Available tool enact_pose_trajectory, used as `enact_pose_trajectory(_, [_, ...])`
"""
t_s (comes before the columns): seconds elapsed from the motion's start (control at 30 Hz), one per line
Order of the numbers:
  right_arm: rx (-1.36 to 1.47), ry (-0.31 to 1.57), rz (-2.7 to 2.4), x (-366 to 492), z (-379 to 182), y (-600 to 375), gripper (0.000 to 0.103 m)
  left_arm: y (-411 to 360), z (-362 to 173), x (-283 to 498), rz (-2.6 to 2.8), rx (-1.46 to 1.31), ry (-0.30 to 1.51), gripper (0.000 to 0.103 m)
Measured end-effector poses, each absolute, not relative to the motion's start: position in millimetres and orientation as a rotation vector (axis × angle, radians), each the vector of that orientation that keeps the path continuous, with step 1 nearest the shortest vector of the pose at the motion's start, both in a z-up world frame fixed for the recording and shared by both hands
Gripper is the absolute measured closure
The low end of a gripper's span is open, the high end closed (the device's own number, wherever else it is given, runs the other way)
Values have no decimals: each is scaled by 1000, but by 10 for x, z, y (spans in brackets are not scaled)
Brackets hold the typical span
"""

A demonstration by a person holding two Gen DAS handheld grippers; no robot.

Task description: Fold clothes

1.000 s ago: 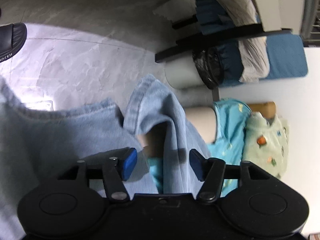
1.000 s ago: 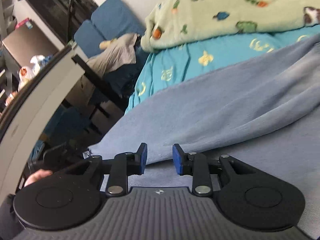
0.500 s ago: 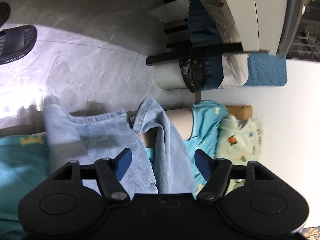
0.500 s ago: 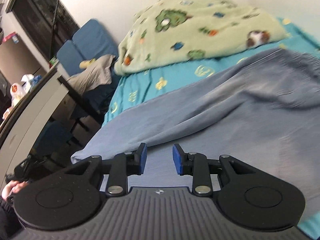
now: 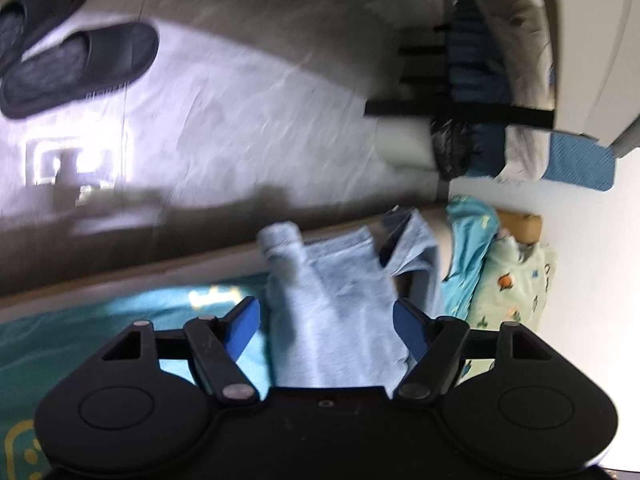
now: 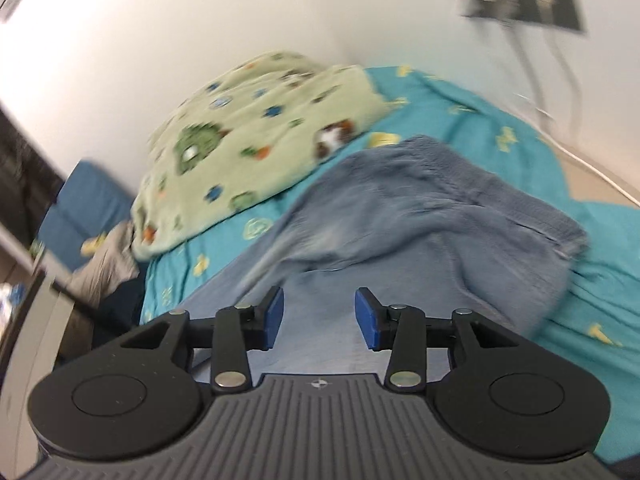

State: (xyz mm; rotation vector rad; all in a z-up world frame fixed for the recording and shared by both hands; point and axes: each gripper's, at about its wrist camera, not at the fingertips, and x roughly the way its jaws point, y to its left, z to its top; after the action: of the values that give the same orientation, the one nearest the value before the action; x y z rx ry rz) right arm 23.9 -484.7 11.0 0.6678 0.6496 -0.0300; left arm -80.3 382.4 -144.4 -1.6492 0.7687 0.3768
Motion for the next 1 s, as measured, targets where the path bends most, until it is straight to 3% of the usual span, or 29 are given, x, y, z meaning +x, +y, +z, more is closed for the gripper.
enact_pose_trajectory(0.17, [786,660,-181,69,-215,-5240,41,3764,-1741,-662,307,-1672,830,32])
enact_pose_trajectory(0.43, [876,679,-346,-37,-737,-5691,38,3668,-2028,-397,200,-1678,879,36])
enact_pose_trajectory(0.53, [937,685,-389,9,-957,-5788,38,3632,-2052,-302,182,-1675,881,43])
enact_pose_trajectory(0.63, [941,700,-402,109,-1104,-5830,38,3637,-2019,-228,180,-1634,879,71])
enact_pose_trajectory(0.7, [950,702,-399,175,-1169,-5827,54,3630,-1975,-207,185,-1611,864,93])
enact_pose_trajectory(0.73, [957,698,-392,208,-1190,-5825,75,3627,-1951,-199,187,-1599,855,98])
enact_pose_trajectory(0.77, [951,693,-404,228,-1180,-5811,83,3627,-1905,-206,187,-1581,832,99])
enact_pose_trajectory(0.87, [923,647,-400,256,-1040,-5747,92,3623,-1701,-215,170,-1527,754,102])
enact_pose_trajectory(1.0, [868,588,-357,368,-659,-5642,93,3628,-1373,-167,151,-1494,686,102])
